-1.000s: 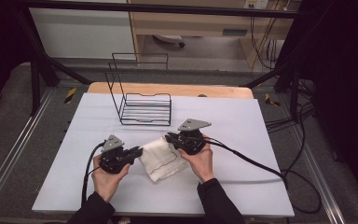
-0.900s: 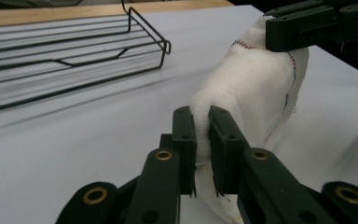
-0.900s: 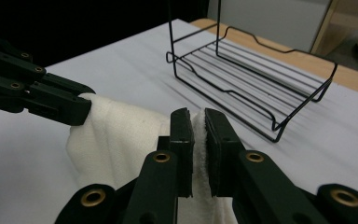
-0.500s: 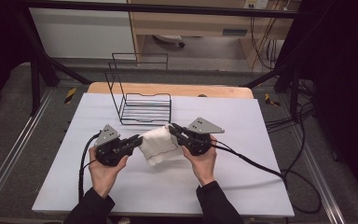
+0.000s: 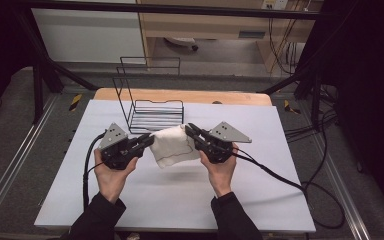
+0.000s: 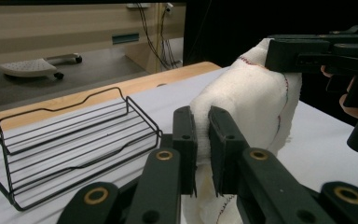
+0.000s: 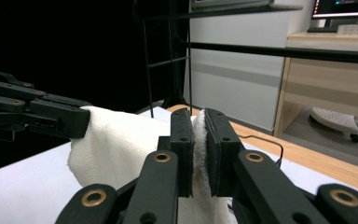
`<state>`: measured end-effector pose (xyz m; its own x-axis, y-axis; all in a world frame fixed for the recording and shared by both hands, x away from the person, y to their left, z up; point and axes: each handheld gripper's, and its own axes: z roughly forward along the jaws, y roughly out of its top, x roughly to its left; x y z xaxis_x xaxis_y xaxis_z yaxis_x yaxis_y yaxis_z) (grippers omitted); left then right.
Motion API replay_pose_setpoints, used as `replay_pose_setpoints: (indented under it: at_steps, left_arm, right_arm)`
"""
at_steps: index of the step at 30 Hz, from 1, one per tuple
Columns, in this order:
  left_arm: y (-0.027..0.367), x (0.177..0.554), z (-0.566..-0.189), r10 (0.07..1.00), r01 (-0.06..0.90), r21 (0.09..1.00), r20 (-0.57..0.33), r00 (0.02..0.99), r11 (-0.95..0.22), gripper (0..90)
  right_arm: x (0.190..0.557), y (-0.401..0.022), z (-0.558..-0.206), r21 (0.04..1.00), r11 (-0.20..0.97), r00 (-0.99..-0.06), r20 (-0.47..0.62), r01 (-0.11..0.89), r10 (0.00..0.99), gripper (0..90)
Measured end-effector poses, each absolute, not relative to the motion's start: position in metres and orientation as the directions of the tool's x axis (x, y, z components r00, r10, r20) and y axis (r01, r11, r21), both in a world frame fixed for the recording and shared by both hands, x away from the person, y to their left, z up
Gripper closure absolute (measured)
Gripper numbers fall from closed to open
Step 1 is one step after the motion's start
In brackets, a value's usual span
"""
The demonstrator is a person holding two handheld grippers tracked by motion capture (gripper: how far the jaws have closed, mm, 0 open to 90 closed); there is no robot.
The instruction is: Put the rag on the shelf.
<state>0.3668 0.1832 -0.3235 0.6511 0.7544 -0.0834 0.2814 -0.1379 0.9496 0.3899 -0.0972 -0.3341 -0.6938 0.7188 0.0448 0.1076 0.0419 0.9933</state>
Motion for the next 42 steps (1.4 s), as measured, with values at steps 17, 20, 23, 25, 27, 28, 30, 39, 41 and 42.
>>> replay_pose_setpoints:
  at_steps: [17,20,23,25,27,28,30,39,41,42]
  left_arm:
    - [0.195,0.375,-0.292,0.764,0.194,0.973,-0.030,0.644,-0.125,81.8]
    - [0.197,0.376,-0.285,0.766,0.180,0.976,-0.021,0.643,-0.124,81.9]
    - [0.198,0.378,-0.278,0.769,0.163,0.978,-0.005,0.640,-0.129,81.9]
    - [0.199,0.378,-0.274,0.770,0.154,0.980,0.000,0.638,-0.127,81.9]
    - [0.200,0.379,-0.271,0.772,0.147,0.981,0.003,0.636,-0.125,82.0]
    - [0.201,0.380,-0.270,0.772,0.146,0.982,0.003,0.635,-0.124,82.0]
    - [0.203,0.381,-0.267,0.773,0.135,0.984,0.001,0.634,-0.112,82.0]
    - [0.206,0.384,-0.257,0.782,0.097,0.991,0.015,0.623,-0.096,82.0]
    - [0.208,0.385,-0.254,0.783,0.090,0.992,0.011,0.622,-0.085,82.0]
    - [0.208,0.385,-0.253,0.784,0.088,0.993,0.007,0.621,-0.078,82.1]
  right_arm:
    - [0.392,-0.084,-0.303,1.000,-0.009,-0.673,0.021,0.021,0.739,82.5]
    - [0.394,-0.081,-0.298,1.000,-0.013,-0.669,0.014,0.007,0.743,82.5]
    - [0.396,-0.078,-0.292,1.000,-0.018,-0.663,0.011,-0.004,0.749,82.6]
    - [0.396,-0.076,-0.289,1.000,-0.029,-0.659,0.016,-0.010,0.752,82.6]
    - [0.397,-0.074,-0.286,0.999,-0.030,-0.656,0.011,-0.018,0.755,82.6]
    - [0.398,-0.073,-0.284,0.999,-0.031,-0.654,0.010,-0.021,0.757,82.6]
    - [0.399,-0.072,-0.281,0.999,-0.034,-0.652,0.007,-0.029,0.758,82.6]
    - [0.403,-0.066,-0.266,0.997,-0.053,-0.647,0.006,-0.053,0.762,82.6]
    - [0.405,-0.065,-0.262,0.997,-0.053,-0.648,0.000,-0.062,0.762,82.5]
    - [0.405,-0.064,-0.260,0.996,-0.054,-0.647,0.000,-0.064,0.762,82.5]
